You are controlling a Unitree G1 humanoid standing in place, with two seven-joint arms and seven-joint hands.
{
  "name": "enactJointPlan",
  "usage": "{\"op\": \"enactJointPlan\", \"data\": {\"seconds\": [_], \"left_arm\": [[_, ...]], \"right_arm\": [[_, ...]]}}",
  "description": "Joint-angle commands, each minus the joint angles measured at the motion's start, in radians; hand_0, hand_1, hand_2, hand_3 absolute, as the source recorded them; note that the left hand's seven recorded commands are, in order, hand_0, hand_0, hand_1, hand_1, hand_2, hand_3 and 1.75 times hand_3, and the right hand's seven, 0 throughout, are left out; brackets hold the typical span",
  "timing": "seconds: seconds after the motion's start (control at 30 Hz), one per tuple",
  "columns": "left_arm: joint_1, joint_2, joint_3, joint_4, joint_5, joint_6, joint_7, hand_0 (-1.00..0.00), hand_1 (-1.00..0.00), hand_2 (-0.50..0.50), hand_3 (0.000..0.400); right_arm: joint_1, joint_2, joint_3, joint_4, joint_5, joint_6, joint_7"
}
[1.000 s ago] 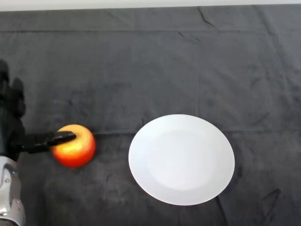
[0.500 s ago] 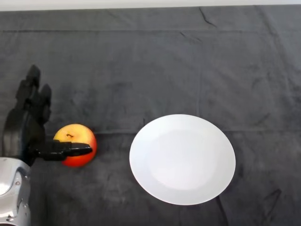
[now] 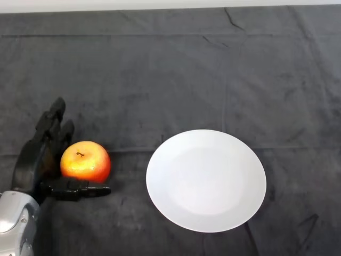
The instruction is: Move the apple to the plate
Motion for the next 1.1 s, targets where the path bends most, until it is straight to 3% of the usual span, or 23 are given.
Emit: {"op": "enactJointPlan", "data": {"seconds": [0.03,0.17,0.23,0.27,0.3,0.33,0.37,0.4,0.43,0.83,1.1], "left_arm": [[0.014,0.058,-0.027,0.046,0.031,0.018,0.004,0.0,0.0,0.0,0.0],[0.002,0.062,-0.042,0.064,0.06,0.037,0.023,0.0,-0.03,0.01,0.011],[-0.001,0.065,-0.047,0.064,0.071,0.048,0.03,0.0,-0.55,0.27,0.22],[-0.002,0.066,-0.049,0.063,0.076,0.051,0.033,-0.03,-0.87,0.42,0.35],[-0.001,0.067,-0.051,0.063,0.08,0.054,0.036,-0.35,-0.94,0.29,0.375],[-0.001,0.068,-0.053,0.06,0.085,0.056,0.04,-0.49,-0.96,0.23,0.384],[-0.001,0.069,-0.055,0.058,0.088,0.059,0.042,-0.79,-1.0,0.1,0.4],[-0.001,0.071,-0.056,0.054,0.093,0.063,0.046,-0.96,-1.0,0.02,0.4],[-0.001,0.072,-0.057,0.051,0.095,0.065,0.048,-1.0,-1.0,0.0,0.4],[0.013,0.081,-0.054,-0.11,0.121,0.091,0.111,-1.0,-1.0,0.0,0.4],[0.04,0.045,-0.067,-0.238,0.175,0.014,0.217,-1.0,-1.0,0.0,0.4]], "right_arm": [[-0.008,-0.014,-0.0157,-0.017,0.0168,-0.004,-0.0051],[-0.008,-0.014,-0.0158,-0.017,0.0171,-0.004,-0.0055],[-0.008,-0.014,-0.0158,-0.017,0.0173,-0.004,-0.0057],[-0.008,-0.013,-0.0158,-0.018,0.0174,-0.004,-0.0058],[-0.008,-0.013,-0.0158,-0.018,0.0174,-0.004,-0.0059],[-0.008,-0.013,-0.0158,-0.018,0.0175,-0.003,-0.006],[-0.008,-0.013,-0.0158,-0.018,0.0176,-0.003,-0.0061],[-0.008,-0.013,-0.0158,-0.018,0.0177,-0.003,-0.0062],[-0.008,-0.013,-0.0158,-0.018,0.0177,-0.003,-0.0063],[-0.007,-0.012,-0.0157,-0.02,0.0186,-0.003,-0.0075],[-0.006,-0.011,-0.0155,-0.023,0.0191,-0.004,-0.0087]]}}
